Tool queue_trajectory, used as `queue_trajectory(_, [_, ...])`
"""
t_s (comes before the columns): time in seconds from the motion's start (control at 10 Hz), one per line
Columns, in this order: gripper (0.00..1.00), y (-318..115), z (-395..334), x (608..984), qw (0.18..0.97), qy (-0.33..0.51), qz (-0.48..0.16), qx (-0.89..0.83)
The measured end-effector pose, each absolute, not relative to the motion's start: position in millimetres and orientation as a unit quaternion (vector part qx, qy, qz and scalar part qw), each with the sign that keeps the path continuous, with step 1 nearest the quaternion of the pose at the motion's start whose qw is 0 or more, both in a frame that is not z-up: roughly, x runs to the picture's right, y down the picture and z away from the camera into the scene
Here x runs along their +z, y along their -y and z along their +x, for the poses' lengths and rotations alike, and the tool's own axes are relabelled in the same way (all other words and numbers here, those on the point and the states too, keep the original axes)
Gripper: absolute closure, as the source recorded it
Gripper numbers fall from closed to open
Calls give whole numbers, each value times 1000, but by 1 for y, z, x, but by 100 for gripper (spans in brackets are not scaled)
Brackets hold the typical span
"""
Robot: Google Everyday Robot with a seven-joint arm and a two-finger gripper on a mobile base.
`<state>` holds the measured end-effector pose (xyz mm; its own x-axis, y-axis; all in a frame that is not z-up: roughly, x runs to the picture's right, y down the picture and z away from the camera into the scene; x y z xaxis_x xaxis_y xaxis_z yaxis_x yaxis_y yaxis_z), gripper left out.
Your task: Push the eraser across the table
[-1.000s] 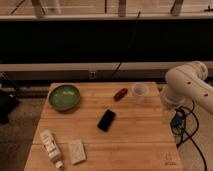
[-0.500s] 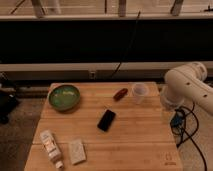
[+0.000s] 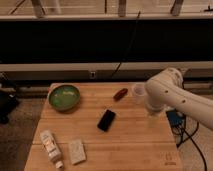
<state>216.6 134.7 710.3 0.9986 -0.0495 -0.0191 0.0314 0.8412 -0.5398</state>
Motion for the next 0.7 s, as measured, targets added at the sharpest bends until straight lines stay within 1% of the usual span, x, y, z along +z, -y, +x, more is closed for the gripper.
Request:
queue_trajectory(0.3, [20,-145,188,725,957,-5,-288,-36])
queue_trajectory(0.5, [20,-156,168,743,954,4,-295,-51])
queue_trajectory(0.7, [20,-157,162,748,953,9,-297,-57])
